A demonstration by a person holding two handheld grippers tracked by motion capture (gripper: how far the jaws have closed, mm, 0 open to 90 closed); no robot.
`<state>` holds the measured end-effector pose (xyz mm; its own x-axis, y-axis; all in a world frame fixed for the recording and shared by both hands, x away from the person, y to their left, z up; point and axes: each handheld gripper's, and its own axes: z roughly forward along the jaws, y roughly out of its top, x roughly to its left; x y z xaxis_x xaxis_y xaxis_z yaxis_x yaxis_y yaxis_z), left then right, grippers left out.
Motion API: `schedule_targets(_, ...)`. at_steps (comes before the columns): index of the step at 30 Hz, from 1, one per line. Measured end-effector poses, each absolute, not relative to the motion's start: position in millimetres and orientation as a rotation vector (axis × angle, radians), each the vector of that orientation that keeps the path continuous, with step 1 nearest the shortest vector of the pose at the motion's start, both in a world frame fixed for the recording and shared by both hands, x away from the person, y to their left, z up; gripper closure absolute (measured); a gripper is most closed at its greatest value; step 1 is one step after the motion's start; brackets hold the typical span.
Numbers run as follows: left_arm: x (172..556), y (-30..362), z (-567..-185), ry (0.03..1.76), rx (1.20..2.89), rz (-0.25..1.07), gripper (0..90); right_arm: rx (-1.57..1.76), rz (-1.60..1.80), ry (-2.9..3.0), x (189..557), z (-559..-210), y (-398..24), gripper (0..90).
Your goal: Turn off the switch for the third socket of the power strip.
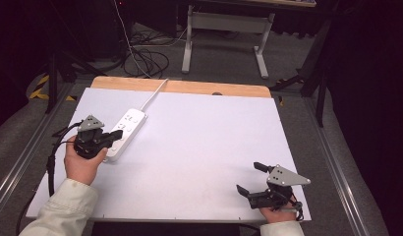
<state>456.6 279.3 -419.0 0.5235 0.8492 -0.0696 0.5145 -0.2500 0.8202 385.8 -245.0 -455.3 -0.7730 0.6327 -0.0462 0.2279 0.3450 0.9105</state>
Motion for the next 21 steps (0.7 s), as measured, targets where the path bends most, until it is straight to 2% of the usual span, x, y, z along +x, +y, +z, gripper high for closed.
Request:
schedule_targets(6,452.6,280.3,-413.0,1.109,1.924,0.543,90.0,0.756,1.405,2.229,386.5,-455.8,-244.3,4.9)
schedule_targets(11,451.9,280.0,-411.7,1.081,1.934,0.529,89.8,0.759,1.408,2.225,386.6,-455.8,-244.9,4.9)
schedule_targets(12,451.5,279.1,-411.1,1.078,1.925,0.538,86.0,0.755,1.407,2.229,386.8,-455.9,-244.8,4.9)
schedule_targets(14,449.7,278.2,-408.0,1.069,1.914,0.553,69.8,0.75,1.404,2.233,387.0,-455.9,-244.1,4.9)
schedule_targets(15,448.7,277.6,-405.9,1.062,1.914,0.558,69.8,0.75,1.404,2.233,387.0,-455.9,-244.1,4.9)
schedule_targets(17,446.1,276.3,-401.1,1.033,1.92,0.567,63.9,0.752,1.408,2.232,387.2,-456.1,-244.2,4.9)
schedule_targets(21,439.9,273.0,-392.6,0.951,1.93,0.541,62.3,0.75,1.407,2.234,387.3,-456.0,-244.1,4.9)
